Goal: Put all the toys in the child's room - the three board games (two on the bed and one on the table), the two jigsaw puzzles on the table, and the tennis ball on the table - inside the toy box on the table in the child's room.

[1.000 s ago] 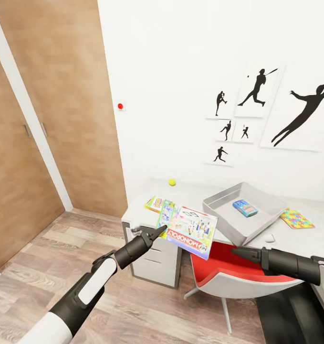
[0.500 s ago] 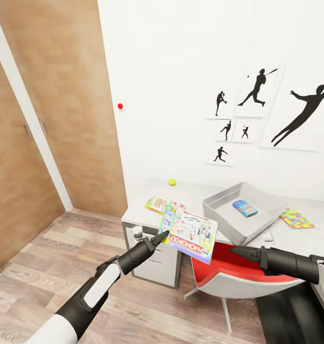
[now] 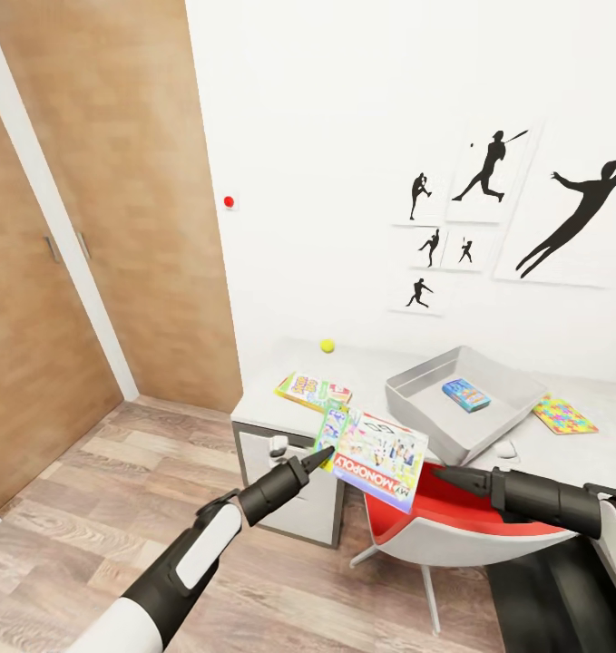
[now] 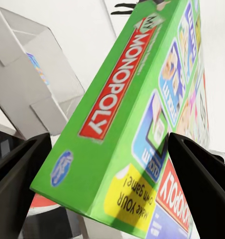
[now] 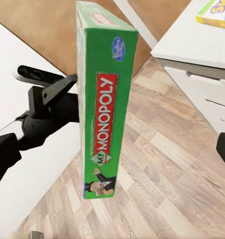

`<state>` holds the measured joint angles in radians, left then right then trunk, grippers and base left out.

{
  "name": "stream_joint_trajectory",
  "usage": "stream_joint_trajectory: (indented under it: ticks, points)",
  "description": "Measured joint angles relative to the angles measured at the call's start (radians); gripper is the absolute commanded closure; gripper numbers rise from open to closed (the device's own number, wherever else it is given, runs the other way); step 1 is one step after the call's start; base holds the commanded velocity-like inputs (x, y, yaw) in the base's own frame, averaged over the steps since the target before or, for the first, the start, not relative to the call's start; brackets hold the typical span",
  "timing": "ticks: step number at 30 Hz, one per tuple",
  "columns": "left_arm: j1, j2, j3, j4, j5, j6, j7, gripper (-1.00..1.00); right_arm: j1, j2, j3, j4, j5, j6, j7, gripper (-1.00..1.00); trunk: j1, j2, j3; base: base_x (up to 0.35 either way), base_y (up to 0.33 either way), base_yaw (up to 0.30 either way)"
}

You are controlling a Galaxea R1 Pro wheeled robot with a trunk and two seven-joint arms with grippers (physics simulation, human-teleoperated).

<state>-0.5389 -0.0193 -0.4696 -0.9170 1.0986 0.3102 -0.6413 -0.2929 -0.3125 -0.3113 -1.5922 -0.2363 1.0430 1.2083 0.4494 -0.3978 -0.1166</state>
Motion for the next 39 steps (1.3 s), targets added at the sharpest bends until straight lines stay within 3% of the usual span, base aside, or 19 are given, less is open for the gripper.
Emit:
stream_joint_trajectory:
  ticks: [10,39]
  points:
    - [0.001,-0.012,-0.002,0.003,-0.016,-0.006,0.020,1.00,-0.010,0.015,-0.001,0.000,0.000,0.000,0.000,-1.00,0.000,0.000,0.000,0.000,0.000,0.000]
    - [0.002,-0.050,-0.004,0.003,-0.006,-0.007,0.017,1.00,-0.061,0.020,-0.002,0.002,0.001,0.000,0.000,-1.00,0.000,0.000,0.000,0.000,0.000,0.000]
